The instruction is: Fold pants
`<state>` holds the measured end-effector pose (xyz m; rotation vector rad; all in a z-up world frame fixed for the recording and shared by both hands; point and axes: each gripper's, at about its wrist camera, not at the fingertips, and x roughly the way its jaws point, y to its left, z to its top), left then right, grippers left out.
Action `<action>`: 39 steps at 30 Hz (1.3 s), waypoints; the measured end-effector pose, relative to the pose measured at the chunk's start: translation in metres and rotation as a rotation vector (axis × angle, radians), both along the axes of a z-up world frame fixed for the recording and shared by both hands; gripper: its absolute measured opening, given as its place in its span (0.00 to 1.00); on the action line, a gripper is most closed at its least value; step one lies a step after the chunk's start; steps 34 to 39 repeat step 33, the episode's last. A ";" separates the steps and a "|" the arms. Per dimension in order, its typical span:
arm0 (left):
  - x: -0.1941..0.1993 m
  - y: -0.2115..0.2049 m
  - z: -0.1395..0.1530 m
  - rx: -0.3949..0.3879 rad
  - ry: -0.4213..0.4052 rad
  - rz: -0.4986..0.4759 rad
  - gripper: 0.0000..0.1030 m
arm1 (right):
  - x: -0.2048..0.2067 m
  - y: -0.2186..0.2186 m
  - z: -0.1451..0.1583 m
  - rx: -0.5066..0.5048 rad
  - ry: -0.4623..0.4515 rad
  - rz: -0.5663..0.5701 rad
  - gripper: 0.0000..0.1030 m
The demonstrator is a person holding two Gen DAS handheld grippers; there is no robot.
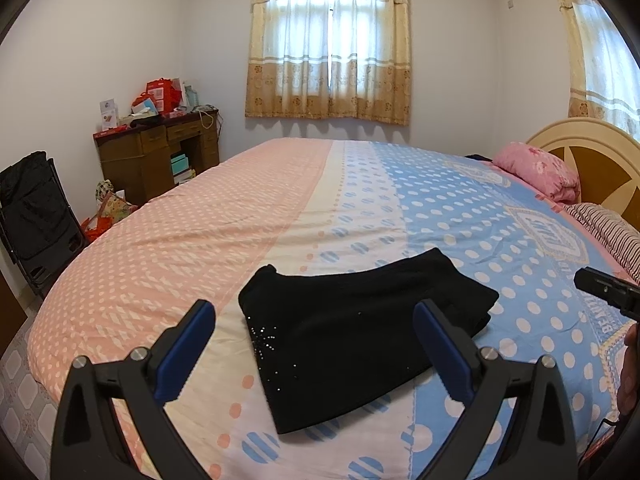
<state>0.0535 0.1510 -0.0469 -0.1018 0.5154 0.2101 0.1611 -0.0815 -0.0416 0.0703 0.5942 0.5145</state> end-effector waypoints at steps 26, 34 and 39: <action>-0.002 -0.004 0.009 0.021 -0.054 0.010 1.00 | -0.001 -0.006 0.005 0.001 -0.024 -0.005 0.62; -0.004 -0.005 0.008 0.026 -0.061 0.012 1.00 | -0.002 -0.006 0.005 0.001 -0.025 -0.004 0.62; -0.004 -0.005 0.008 0.026 -0.061 0.012 1.00 | -0.002 -0.006 0.005 0.001 -0.025 -0.004 0.62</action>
